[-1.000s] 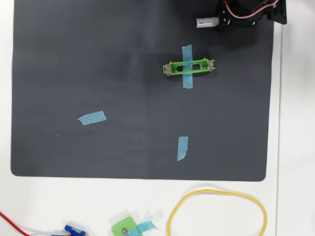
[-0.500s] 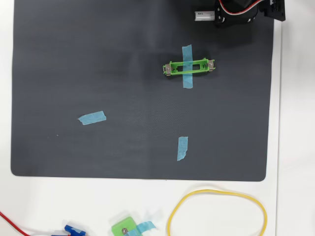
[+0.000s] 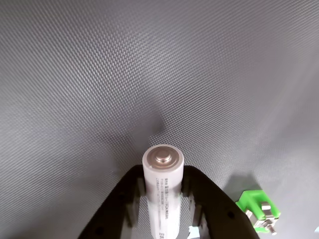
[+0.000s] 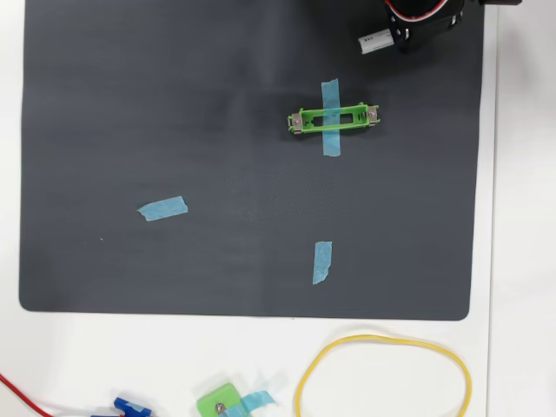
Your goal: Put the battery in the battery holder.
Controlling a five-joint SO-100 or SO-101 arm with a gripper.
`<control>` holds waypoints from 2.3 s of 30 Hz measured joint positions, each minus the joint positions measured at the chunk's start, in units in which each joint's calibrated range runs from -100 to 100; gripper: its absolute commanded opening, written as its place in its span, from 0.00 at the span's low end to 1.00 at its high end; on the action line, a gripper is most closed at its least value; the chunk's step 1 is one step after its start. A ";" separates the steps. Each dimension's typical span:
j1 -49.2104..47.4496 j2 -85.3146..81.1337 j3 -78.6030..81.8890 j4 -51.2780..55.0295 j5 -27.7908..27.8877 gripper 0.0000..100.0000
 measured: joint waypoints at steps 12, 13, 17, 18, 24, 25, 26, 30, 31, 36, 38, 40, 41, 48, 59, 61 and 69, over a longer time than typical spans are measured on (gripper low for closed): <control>10.56 -4.84 0.54 -0.17 1.04 0.00; 11.68 -4.84 0.54 -0.17 1.76 0.00; 15.16 -5.09 0.54 -0.17 3.68 0.00; 15.72 -5.09 0.54 -0.17 3.99 0.00; 17.18 -5.09 0.54 -0.17 5.60 0.00; 17.18 -5.09 0.54 -0.17 5.86 0.00; 17.18 -5.09 0.54 -0.17 6.06 0.00; 17.18 -5.09 0.54 -0.17 7.20 0.00; 17.18 -5.09 0.54 -0.17 7.41 0.00; 17.41 -5.09 0.54 -0.17 7.83 0.00; 18.53 -5.09 0.54 -0.17 7.83 0.00; 19.65 -5.26 0.54 -0.17 7.83 0.00; 19.99 -5.26 0.54 -0.17 7.83 0.00; 20.44 -7.05 0.54 -0.09 7.83 0.00; 24.03 -13.67 2.99 0.00 10.16 0.00; 24.71 -13.67 2.99 0.00 10.16 0.00; 29.76 -13.67 2.99 0.00 10.37 0.00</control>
